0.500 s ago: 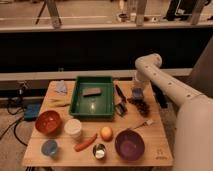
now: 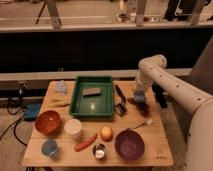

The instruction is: Place sponge in purple bowl

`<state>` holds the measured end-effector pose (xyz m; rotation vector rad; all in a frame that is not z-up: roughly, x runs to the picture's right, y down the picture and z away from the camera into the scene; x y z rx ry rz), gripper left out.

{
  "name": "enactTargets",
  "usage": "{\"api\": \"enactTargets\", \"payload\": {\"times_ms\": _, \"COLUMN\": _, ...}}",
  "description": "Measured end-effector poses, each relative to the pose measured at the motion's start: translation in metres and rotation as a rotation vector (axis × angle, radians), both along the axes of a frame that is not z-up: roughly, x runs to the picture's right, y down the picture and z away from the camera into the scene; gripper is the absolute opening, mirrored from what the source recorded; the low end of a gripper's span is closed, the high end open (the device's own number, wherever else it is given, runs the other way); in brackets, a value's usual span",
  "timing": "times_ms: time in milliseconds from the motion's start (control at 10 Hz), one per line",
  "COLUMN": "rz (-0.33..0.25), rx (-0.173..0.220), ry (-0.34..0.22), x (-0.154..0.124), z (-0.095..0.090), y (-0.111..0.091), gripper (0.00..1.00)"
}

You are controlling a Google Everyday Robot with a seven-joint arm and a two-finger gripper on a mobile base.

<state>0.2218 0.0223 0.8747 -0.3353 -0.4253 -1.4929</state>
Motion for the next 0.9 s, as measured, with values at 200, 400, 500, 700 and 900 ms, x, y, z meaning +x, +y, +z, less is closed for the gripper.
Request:
{"api": "enactTargets", "payload": {"times_ms": 200, "rz": 0.006, "rx": 0.0, "ry": -0.002, "x": 0.001, "z": -0.004, "y": 0.002, "gripper": 0.23}}
{"api": "enactTargets", "payload": {"times_ms": 400, "rz": 0.003, "rx": -0.004, "ry": -0.01, "x": -0.003, "z": -0.022, "y": 0.006, "gripper": 0.09}}
{"api": "enactTargets", "payload": {"times_ms": 500, "rz": 0.004, "rx": -0.005, "ry": -0.009, "x": -0.001, "z": -0.029, "y": 0.007, "gripper": 0.05}}
{"api": "enactTargets", "payload": {"times_ms": 700, "rz": 0.006, "rx": -0.009, "ry": -0.014, "x": -0.001, "z": -0.035, "y": 0.016, "gripper": 0.05}}
{"api": "enactTargets", "payload": {"times_ms": 900, "rz": 0.009, "rx": -0.014, "ry": -0.014, "x": -0.002, "z": -0.037, "y": 0.018, "gripper": 0.05}}
